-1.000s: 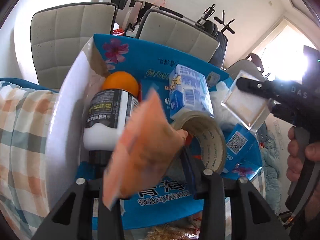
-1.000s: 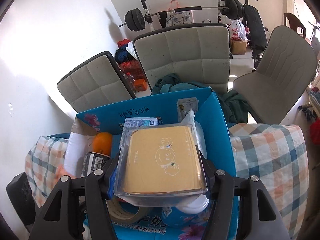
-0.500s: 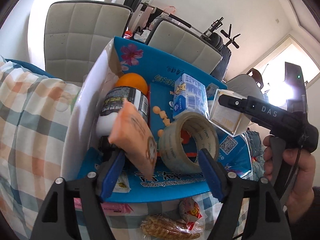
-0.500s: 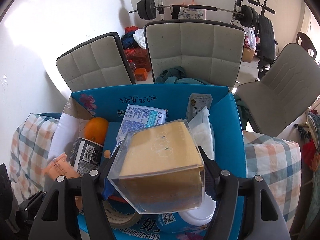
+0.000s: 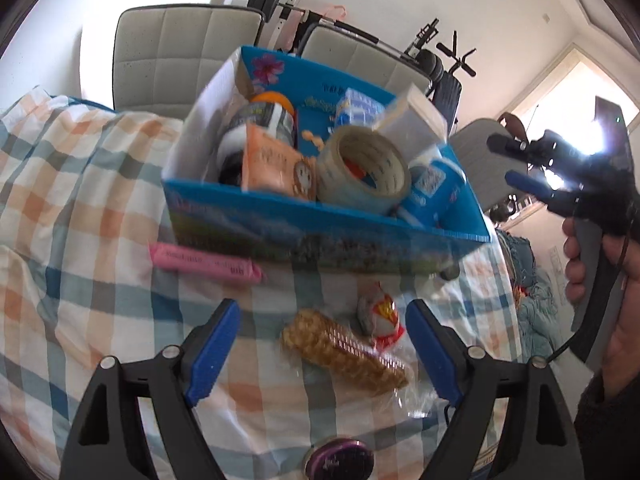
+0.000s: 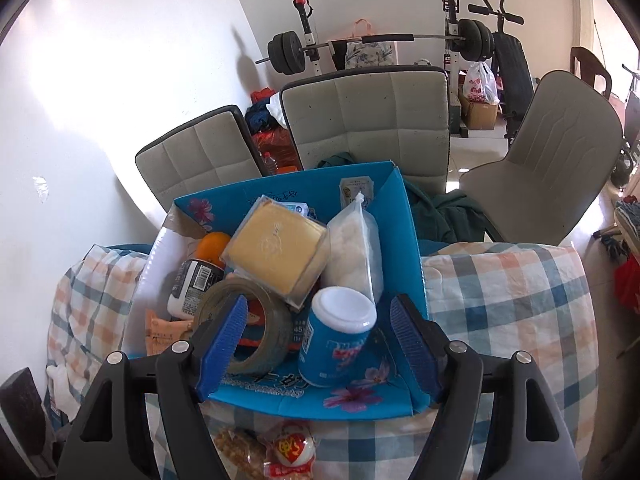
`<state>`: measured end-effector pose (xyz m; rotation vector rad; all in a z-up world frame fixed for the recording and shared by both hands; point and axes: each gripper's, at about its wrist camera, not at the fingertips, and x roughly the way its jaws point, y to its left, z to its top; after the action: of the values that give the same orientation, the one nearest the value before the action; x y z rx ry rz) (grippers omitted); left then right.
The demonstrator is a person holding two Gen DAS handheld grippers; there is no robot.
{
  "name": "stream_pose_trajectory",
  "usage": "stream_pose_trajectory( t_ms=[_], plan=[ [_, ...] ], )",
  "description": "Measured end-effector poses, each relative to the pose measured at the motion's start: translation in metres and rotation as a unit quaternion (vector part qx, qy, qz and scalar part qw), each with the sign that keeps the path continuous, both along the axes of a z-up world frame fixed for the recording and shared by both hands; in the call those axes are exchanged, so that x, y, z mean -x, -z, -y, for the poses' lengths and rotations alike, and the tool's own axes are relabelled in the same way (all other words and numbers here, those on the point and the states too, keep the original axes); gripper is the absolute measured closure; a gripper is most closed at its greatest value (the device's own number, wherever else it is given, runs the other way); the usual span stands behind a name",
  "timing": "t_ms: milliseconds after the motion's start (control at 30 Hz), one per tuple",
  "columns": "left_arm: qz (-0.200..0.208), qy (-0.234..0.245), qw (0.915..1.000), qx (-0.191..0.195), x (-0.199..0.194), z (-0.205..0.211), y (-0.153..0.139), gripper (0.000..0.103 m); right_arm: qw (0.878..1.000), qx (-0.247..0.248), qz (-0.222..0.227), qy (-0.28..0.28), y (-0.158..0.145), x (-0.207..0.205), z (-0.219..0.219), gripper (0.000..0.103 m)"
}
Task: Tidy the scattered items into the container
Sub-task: 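Grasp the purple round lid with the left tool while the right tool grasps the red-white snack bag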
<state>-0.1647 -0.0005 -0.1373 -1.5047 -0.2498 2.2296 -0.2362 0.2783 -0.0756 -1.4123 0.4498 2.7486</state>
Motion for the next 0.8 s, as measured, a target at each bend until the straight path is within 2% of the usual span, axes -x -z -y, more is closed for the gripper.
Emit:
stream_pose_trajectory(
  t_ms=[100, 200, 333, 433, 500, 600, 800],
  plan=[
    [0.035, 0.036, 0.9984, 0.026, -0.041, -0.016, 0.026, 0.017, 1.0, 0.006, -0.001, -0.003, 0.004, -0.036, -0.003, 0.026],
    [0.055, 0.066, 0.9949, 0.052, -0.078, -0.034, 0.047, 0.017, 1.0, 0.009, 0.017, -0.001, 0.018, -0.074, -0.007, 0.026],
    [0.063, 0.1, 0.9874, 0.105, -0.109, -0.059, 0.073, 0.017, 0.997, 0.05, 0.051, 0.016, 0.045, -0.124, -0.017, 0.026],
    [0.059, 0.1, 0.9833, 0.14, -0.116, -0.068, 0.093, 0.017, 0.994, 0.08, 0.073, 0.029, 0.063, -0.149, -0.024, 0.026],
    [0.058, 0.082, 0.9848, 0.142, -0.115, -0.064, 0.102, 0.026, 0.992, 0.088, 0.088, 0.032, 0.072, -0.154, -0.025, 0.026],
    [0.049, 0.07, 0.9867, 0.138, -0.117, -0.06, 0.104, 0.026, 0.992, 0.084, 0.095, 0.018, 0.082, -0.145, -0.014, 0.026],
    [0.065, 0.027, 0.9879, 0.138, -0.112, -0.043, 0.1, 0.027, 0.989, 0.08, 0.122, -0.004, 0.117, -0.098, 0.02, 0.026]
  ],
)
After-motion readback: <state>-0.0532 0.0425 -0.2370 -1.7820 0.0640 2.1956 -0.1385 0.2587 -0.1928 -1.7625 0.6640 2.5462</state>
